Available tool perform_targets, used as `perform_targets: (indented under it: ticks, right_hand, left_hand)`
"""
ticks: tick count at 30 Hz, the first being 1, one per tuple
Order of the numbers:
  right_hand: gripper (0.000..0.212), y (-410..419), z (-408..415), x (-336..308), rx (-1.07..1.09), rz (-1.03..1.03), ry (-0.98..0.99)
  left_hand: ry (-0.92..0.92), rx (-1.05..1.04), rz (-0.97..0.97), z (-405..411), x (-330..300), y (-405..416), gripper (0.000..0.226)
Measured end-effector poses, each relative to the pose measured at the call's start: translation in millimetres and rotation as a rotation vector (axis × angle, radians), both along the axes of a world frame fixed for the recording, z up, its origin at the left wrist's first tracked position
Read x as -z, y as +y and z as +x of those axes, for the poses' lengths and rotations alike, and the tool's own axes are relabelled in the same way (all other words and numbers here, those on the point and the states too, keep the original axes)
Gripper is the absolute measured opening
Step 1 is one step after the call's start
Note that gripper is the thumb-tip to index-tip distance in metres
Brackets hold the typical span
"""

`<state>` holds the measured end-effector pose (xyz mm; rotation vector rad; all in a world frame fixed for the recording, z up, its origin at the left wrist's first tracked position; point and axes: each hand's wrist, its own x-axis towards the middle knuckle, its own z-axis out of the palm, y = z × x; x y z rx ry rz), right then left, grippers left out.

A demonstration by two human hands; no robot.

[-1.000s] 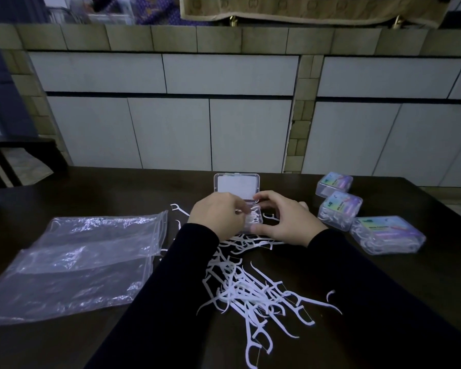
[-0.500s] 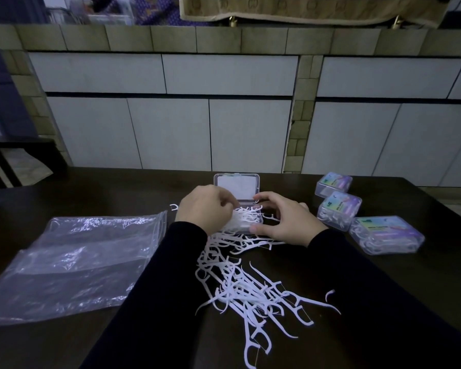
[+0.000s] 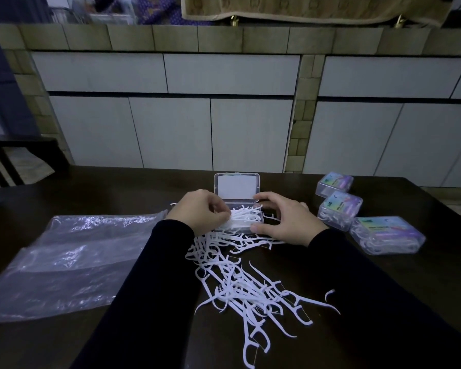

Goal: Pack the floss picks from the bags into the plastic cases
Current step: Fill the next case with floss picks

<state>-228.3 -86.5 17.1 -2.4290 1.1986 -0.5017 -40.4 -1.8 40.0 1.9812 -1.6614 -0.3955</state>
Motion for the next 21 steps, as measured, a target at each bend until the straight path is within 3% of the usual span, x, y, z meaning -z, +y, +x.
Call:
perform_targets:
  ticks: [6,12,21]
  right_hand:
    - [0.072,1.4,0.2,0.1,-0.010,0.016,-0.020]
    - [0.072,4.8,0.6,-1.5,-0.048,0.020,-0.051]
    - [0.072,7.2,1.3,-4.1,-0.039,0.054,-0.038]
  left_hand:
    - [-0.125,-0.008,-0.248,-17.9,7.2,-7.3,0.019]
    - [-0.237,0.058,-0.133,-37.5,14.7,-16.7,0.022]
    - [-0.171,0.029,-0.217,-27.9,14.8,-15.3,0.019]
